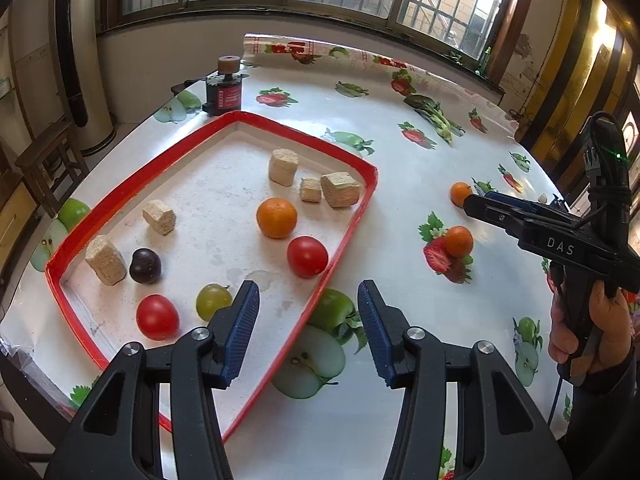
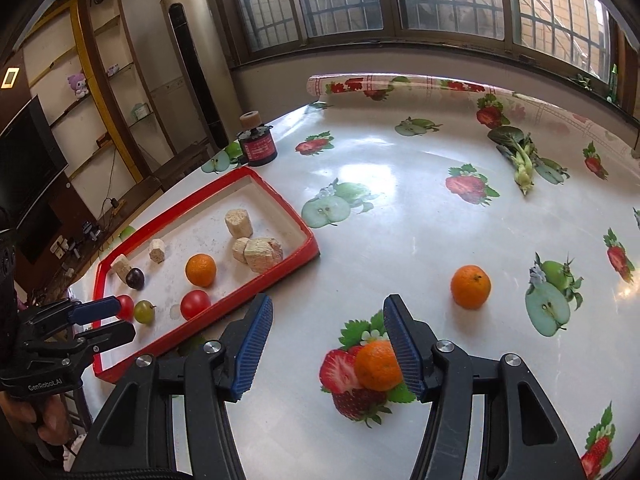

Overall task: Organize fruits
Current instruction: 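Move both grippers toward the two oranges on the tablecloth, then grasp an orange with the left gripper while the right gripper grasps another orange, then carry both oranges over the red tray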

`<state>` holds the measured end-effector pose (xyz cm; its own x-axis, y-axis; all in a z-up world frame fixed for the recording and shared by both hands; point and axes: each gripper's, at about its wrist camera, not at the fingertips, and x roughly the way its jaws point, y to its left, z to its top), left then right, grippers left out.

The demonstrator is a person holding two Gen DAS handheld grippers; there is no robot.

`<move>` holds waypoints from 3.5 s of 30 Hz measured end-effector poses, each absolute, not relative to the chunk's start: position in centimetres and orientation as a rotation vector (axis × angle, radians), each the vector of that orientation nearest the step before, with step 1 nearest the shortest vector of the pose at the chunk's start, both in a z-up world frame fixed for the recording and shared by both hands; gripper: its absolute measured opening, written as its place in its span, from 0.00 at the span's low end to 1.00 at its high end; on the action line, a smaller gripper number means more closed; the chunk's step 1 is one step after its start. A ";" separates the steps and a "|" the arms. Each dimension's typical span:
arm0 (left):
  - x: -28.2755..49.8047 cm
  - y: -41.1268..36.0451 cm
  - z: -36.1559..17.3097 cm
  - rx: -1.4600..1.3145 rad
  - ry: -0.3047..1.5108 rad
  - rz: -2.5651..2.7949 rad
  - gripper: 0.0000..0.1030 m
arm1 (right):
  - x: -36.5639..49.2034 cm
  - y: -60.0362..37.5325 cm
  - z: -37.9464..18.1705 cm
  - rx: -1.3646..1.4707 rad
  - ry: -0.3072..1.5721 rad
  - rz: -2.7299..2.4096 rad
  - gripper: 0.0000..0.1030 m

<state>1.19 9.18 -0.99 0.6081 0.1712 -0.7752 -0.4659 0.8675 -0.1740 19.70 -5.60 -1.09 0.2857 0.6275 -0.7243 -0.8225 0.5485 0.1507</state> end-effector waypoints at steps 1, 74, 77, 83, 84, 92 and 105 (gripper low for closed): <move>1.4 8.8 -0.9 -0.376 0.843 0.371 0.48 | 19.9 -6.1 -1.2 -0.269 0.829 0.976 0.58; 9.2 3.3 -2.5 -0.348 0.871 0.279 0.32 | 21.3 -12.2 -1.5 -0.178 0.834 0.934 0.34; 8.5 3.9 -2.1 -0.347 0.861 0.295 0.32 | 20.7 -11.5 -1.2 -0.184 0.830 0.948 0.34; 7.2 5.5 -1.6 -0.355 0.846 0.333 0.32 | 19.4 -9.7 -0.9 -0.201 0.825 0.984 0.34; 7.0 5.8 -1.6 -0.357 0.845 0.341 0.32 | 19.2 -9.3 -0.9 -0.204 0.824 0.991 0.34; 5.1 8.4 -1.4 -0.380 0.831 0.391 0.32 | 17.8 -6.5 -0.7 -0.237 0.822 1.038 0.34; 3.3 11.8 -1.8 -0.418 0.825 0.442 0.32 | 16.4 -2.8 -0.7 -0.273 0.821 1.087 0.34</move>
<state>3.33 11.83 -1.82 0.5990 0.2108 -0.7725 -0.5264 0.8306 -0.1815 16.37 -2.80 -0.74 0.2124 0.6741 -0.7074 -0.8648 0.4668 0.1852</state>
